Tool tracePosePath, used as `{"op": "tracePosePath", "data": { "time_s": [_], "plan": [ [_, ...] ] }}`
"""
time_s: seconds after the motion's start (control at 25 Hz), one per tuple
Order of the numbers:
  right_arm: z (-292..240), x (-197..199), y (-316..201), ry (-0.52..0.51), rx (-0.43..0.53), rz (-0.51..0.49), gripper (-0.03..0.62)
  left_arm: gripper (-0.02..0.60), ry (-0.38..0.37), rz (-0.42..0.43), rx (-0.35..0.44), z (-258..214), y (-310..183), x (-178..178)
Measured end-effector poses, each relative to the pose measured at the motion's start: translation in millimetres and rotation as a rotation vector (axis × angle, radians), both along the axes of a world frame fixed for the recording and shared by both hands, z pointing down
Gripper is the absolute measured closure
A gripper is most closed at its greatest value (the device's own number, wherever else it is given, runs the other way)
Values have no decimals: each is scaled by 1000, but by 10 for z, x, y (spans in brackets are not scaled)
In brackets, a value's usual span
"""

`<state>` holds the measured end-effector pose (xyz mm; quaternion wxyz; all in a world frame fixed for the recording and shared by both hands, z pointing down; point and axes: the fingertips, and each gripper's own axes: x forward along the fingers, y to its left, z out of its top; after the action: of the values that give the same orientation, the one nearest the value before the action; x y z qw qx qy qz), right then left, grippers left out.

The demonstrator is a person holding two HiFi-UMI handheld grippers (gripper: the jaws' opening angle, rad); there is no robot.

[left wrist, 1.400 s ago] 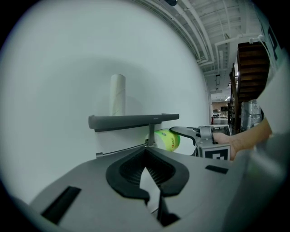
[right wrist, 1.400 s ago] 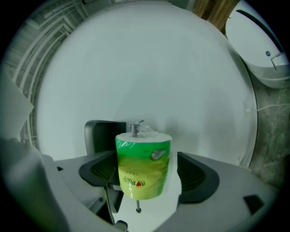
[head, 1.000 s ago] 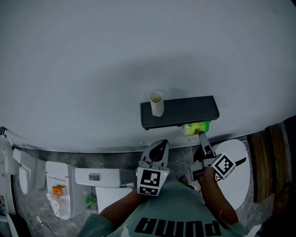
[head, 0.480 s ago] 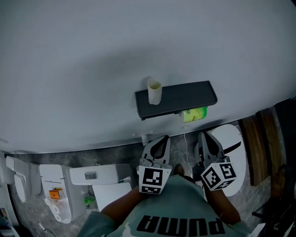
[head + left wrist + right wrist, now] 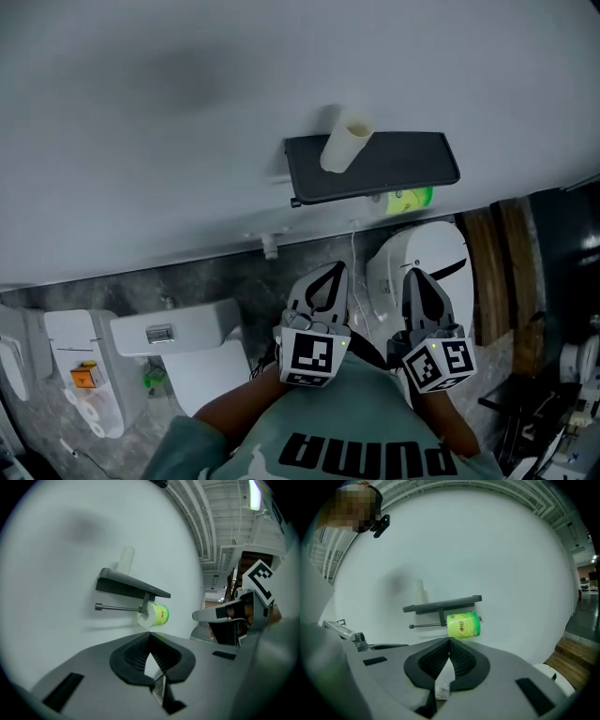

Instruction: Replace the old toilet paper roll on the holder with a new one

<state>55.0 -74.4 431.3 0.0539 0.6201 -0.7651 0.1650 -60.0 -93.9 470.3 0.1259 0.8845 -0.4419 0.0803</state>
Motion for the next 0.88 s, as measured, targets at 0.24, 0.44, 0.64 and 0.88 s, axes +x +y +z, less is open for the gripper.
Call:
{"op": "tracePosePath", "data": {
  "time_s": [0.24, 0.44, 0.64, 0.88],
  "plan": [
    [30, -113, 57, 23, 5, -26, 583, 577, -4, 15, 9, -32, 137, -17],
    [-34, -87, 105, 25, 39, -59, 583, 577, -25, -7, 34, -139, 212, 37],
    [-91, 109, 239, 28, 67, -89, 583, 577, -46, -17, 47, -204, 391, 278],
    [-75, 459, 508, 11, 74, -133, 584, 577, -74, -57, 43, -252, 699, 607]
  ]
}}
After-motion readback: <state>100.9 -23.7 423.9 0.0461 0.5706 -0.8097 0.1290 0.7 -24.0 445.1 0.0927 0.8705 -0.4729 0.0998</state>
